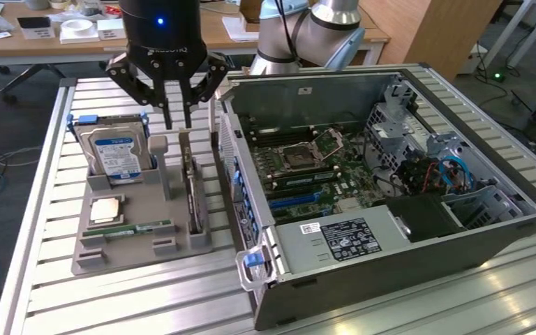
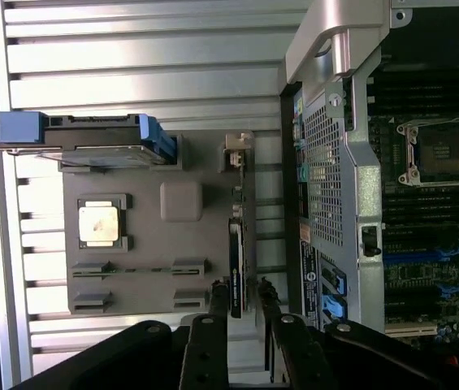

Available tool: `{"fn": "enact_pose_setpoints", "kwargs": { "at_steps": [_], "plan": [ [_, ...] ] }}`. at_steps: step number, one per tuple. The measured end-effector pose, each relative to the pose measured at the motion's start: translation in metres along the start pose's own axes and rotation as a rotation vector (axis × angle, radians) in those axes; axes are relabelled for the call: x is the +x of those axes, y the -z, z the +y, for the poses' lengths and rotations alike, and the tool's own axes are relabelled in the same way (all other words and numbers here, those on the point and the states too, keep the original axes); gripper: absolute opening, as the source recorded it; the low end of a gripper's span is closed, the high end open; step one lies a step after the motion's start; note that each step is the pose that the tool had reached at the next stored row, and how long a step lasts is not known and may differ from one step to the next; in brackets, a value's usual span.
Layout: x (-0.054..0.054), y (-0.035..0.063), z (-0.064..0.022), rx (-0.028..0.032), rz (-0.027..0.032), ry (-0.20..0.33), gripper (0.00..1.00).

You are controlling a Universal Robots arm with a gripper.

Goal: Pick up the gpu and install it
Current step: 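Pick up the gpu and move the gpu toward the slot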

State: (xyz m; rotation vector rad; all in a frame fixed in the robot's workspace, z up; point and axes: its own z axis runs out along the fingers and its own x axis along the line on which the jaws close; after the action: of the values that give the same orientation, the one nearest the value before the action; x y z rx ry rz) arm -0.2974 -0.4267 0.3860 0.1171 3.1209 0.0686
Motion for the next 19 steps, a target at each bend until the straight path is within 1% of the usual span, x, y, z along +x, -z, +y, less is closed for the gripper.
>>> {"fn": "enact_pose_setpoints", "kwargs": {
  "at_steps": [1,2,3,4,10,19],
  "plan": [
    [0.000,0.0000,0.0000,0.0000,0.0000,0.000,0.29],
    [0.000,0.0000,0.0000,0.0000,0.0000,0.000,0.35],
    [0.000,0.0000,0.0000,0.0000,0.0000,0.000,0.35],
    [0.000,0.0000,0.0000,0.0000,0.0000,0.000,0.42],
    [0.000,-0.0010,0.0000,-0.0001,-0.0002,0.000,0.42],
    [0.000,-0.0165,-0.0008,-0.0001,-0.0005,0.000,0.42]
  ]
}}
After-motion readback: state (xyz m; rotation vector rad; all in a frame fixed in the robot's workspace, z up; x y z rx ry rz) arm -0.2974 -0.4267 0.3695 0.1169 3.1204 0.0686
